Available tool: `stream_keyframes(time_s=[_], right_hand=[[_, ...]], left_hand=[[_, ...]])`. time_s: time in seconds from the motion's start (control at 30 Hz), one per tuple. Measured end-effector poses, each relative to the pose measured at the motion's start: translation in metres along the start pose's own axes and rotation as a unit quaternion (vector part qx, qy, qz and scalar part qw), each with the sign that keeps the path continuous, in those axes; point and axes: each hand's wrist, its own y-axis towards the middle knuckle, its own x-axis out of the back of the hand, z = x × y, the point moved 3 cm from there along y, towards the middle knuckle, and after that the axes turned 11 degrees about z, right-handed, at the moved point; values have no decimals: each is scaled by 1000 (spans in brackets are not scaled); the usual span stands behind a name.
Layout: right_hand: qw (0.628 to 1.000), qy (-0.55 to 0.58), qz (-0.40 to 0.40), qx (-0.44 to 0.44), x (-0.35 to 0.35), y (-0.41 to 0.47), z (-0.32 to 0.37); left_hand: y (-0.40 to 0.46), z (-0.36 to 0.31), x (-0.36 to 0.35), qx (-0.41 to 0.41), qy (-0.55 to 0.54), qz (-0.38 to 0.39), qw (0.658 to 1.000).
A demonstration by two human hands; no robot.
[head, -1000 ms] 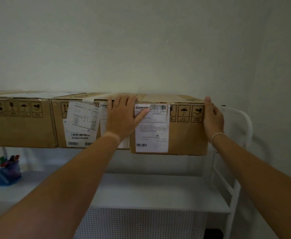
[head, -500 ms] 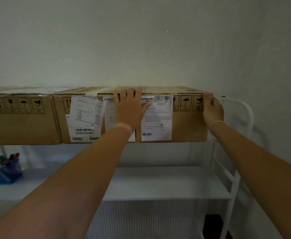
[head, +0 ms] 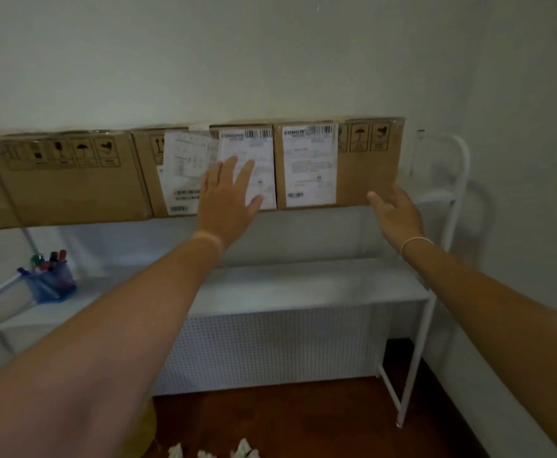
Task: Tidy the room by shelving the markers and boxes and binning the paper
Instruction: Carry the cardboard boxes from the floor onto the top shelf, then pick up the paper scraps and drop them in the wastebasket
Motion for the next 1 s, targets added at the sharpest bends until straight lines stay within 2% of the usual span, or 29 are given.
stream_keyframes(time_s=[0.1,0.37,0.47,0.6,1.0], right_hand=[[999,-9,17,-27,-20,-35,-15],[993,-43,77,-82,-81,-135,-47],[990,-37,98,-97,-106,-168,-54],[980,-95,129,-116,-139,-211,-60],[970,-126,130,-159,-209,-312,-72]], left_hand=[[-33,12,-14,-6,-6,25,1000],[-144,47,-36,-5,-86,151,985],[-176,62,-43,1,-86,195,977],[-214,83,-49,1,-95,244,965],[-301,126,-62,-32,-114,343,932]])
